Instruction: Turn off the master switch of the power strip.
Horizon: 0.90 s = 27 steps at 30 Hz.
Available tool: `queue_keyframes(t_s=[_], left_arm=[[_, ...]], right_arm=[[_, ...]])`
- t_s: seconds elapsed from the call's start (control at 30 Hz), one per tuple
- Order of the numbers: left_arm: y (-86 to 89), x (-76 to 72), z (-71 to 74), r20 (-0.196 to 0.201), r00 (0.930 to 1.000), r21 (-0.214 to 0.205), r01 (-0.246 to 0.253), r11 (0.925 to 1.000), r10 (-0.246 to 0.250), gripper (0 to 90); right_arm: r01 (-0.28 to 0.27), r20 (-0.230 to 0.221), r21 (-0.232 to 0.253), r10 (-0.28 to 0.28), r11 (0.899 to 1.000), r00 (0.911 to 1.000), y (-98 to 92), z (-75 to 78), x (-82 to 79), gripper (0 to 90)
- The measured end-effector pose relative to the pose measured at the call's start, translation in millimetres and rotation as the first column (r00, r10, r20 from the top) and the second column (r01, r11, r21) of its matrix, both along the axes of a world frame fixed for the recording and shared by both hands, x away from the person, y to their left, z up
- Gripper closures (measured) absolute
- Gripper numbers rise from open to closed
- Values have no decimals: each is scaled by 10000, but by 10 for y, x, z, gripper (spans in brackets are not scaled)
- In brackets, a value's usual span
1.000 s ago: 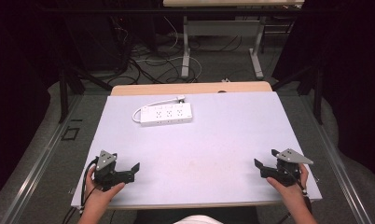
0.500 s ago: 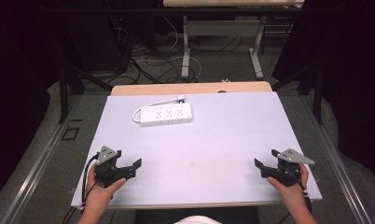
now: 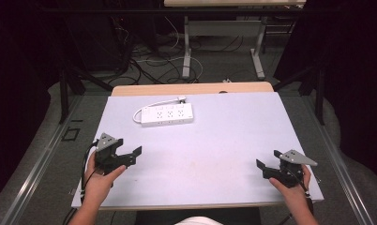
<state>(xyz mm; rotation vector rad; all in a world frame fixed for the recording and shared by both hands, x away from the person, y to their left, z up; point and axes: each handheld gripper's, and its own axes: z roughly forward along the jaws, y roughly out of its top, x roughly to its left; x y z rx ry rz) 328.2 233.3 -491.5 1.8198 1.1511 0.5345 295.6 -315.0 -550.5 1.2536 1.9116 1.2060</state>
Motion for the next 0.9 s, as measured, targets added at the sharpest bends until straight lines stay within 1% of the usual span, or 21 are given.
queue_keyframes(t_s=[0.07,0.13,0.17,0.2,0.23,0.3,0.4,0.43,0.47,0.53,0.57,0.7,0.8,0.87,0.9], left_arm=[[-2,34,41,-17,10000,-66,-70,10000,69,182],[4,71,86,12,10000,55,-81,10000,81,185],[-1,83,100,-1,9999,1,-129,9999,129,185],[2,98,120,39,9999,76,-115,9999,115,185],[-2,111,134,34,9999,-6,-99,10000,99,191],[-4,143,164,71,9999,64,-85,9999,85,204],[-10,176,195,2,10000,117,-87,9999,87,206],[-11,210,223,53,9999,181,-106,9998,105,208],[-19,226,235,-9,9999,26,-143,9999,143,208],[-25,268,263,13,10000,76,-91,9999,91,210],[-27,289,276,39,10000,176,-81,9998,80,211],[-57,372,317,24,10000,138,-84,9999,84,228],[-89,427,349,-106,9999,-73,-105,9999,104,250],[-104,467,377,-127,9999,-35,-64,10000,64,256],[-117,481,384,-113,9999,-100,-94,9999,93,259]], right_arm=[[-15,39,-15,15,10000,10000,-4,2,0,180],[-8,37,-13,8,10000,10000,-5,1,-1,180],[29,-31,-50,-29,10000,10000,-7,6,-6,179],[63,-36,-61,-63,10000,10000,-7,6,-7,178],[39,-30,-45,-39,10000,10000,-7,6,-6,178],[64,1,-13,-64,10000,10000,-5,7,-9,178],[52,11,-22,-52,10000,10000,-6,5,-7,177],[35,-52,-64,-35,10000,10000,-9,6,-9,177],[16,-54,-63,-17,10000,10000,-10,5,-8,177],[32,-78,-88,-32,10000,10000,-9,2,-7,178],[8,-109,-80,-9,10000,9999,-8,3,-9,177],[-8,-67,-50,8,10000,10000,-3,0,-7,178],[2,-94,-108,-3,9999,10000,-6,1,-9,177],[3,-51,-39,-3,10000,10000,-2,-6,-5,177],[66,-32,4,-66,10000,10000,3,-10,-5,178]])
